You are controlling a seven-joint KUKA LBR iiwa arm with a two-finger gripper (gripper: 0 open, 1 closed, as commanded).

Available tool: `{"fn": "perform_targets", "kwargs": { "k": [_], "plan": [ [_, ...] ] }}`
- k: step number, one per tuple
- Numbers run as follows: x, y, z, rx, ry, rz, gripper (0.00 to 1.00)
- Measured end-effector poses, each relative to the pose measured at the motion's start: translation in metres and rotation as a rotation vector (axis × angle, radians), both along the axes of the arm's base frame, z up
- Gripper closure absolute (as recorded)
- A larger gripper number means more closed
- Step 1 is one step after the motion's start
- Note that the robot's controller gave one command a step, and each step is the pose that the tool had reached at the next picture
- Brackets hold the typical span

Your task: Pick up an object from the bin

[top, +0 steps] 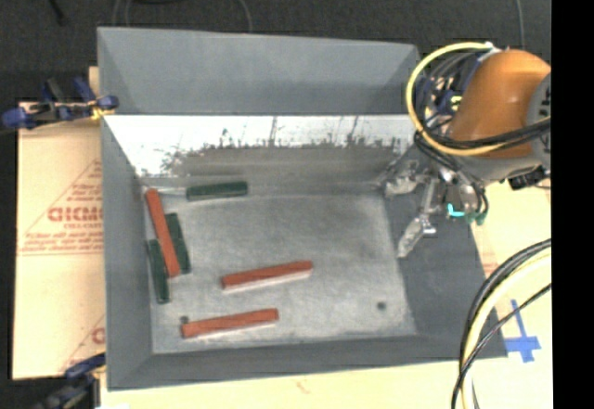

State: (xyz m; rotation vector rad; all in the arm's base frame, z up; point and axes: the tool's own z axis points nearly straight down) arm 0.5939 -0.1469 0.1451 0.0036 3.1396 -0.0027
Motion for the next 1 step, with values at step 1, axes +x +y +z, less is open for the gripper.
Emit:
{"fn": "perform_targets", "kwargs": {
  "k": [1],
  "plan": [
    [0.0009, 0.0003, 0.0011, 0.000, -0.003, 0.002, 0.00]
  ]
}}
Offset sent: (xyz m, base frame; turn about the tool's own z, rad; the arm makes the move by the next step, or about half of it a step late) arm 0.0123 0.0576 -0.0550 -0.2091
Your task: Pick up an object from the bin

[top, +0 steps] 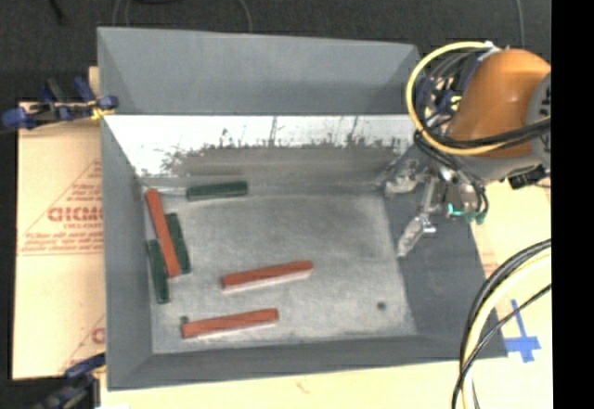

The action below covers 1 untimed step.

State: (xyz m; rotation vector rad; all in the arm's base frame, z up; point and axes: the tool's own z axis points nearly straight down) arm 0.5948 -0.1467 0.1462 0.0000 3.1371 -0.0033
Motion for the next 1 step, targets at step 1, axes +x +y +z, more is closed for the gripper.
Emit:
{"fn": "perform_targets", "kwargs": {
  "k": [1],
  "plan": [
    [0.0064, 0.0203, -0.0204, -0.004, -0.005, 0.083, 0.00]
  ]
}}
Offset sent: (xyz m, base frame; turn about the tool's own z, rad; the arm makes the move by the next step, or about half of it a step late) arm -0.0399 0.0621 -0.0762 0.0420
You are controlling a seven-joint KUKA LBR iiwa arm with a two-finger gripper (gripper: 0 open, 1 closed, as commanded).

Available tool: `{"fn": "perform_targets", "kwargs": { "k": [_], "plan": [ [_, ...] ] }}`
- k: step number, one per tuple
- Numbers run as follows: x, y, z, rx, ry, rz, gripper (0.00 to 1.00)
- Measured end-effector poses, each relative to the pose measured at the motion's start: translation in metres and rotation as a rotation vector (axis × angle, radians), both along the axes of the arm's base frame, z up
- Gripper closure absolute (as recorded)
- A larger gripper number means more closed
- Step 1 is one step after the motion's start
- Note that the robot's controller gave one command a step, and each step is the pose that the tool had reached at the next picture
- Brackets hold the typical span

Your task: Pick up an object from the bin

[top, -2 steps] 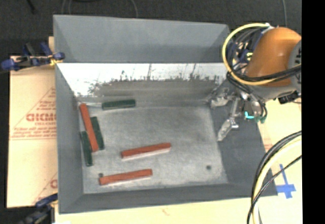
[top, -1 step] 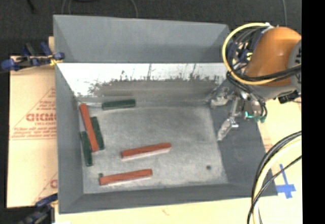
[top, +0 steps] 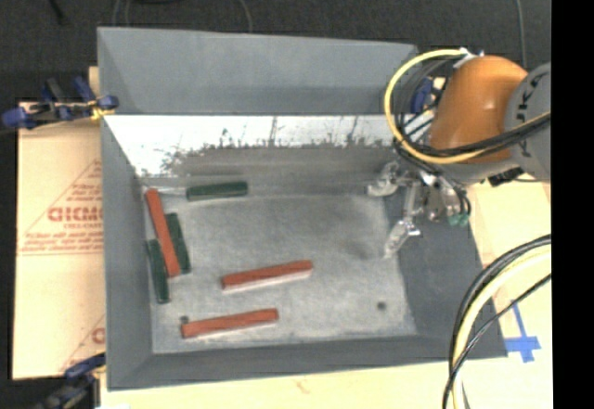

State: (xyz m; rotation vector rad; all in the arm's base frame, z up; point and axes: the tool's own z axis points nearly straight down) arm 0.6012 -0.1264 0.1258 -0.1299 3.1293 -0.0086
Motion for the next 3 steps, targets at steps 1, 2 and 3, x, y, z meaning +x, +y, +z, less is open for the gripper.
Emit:
{"fn": "perform_targets", "kwargs": {
  "k": [1, 2, 3],
  "plan": [
    [-0.021, 0.028, -0.034, 0.006, 0.005, 0.025, 0.00],
    [-0.028, 0.060, -0.030, 0.005, 0.009, -0.123, 0.00],
    [-0.023, 0.096, -0.016, 0.004, 0.006, 0.007, 0.00]
  ]
}}
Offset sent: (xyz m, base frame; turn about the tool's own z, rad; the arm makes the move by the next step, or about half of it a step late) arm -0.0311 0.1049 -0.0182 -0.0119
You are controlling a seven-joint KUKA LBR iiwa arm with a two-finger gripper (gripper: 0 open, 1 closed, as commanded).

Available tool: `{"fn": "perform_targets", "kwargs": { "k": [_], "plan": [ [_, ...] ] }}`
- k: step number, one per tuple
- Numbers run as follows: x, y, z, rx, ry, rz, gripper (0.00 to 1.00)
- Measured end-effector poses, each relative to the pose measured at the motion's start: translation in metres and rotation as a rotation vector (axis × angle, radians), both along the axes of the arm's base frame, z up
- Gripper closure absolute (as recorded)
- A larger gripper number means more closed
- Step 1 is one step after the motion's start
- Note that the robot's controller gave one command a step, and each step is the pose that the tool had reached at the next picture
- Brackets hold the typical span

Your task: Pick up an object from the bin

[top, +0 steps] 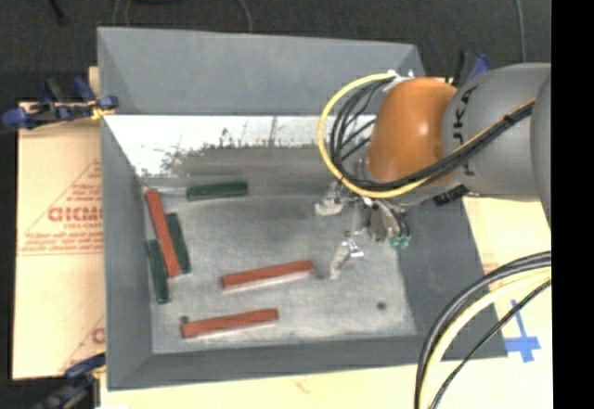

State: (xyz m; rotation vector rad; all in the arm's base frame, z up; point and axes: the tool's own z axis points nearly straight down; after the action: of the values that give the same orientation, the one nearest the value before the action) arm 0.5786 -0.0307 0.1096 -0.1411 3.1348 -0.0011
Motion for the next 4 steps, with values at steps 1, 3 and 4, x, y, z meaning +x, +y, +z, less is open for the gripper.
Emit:
{"fn": "perform_targets", "kwargs": {
  "k": [1, 3, 4],
  "plan": [
    [-0.020, 0.038, -0.030, -0.001, 0.010, -0.151, 1.00],
    [-0.006, 0.057, 0.077, 0.001, 0.000, -0.160, 1.00],
    [-0.006, 0.057, 0.077, 0.000, 0.000, -0.160, 1.00]
  ]
}}
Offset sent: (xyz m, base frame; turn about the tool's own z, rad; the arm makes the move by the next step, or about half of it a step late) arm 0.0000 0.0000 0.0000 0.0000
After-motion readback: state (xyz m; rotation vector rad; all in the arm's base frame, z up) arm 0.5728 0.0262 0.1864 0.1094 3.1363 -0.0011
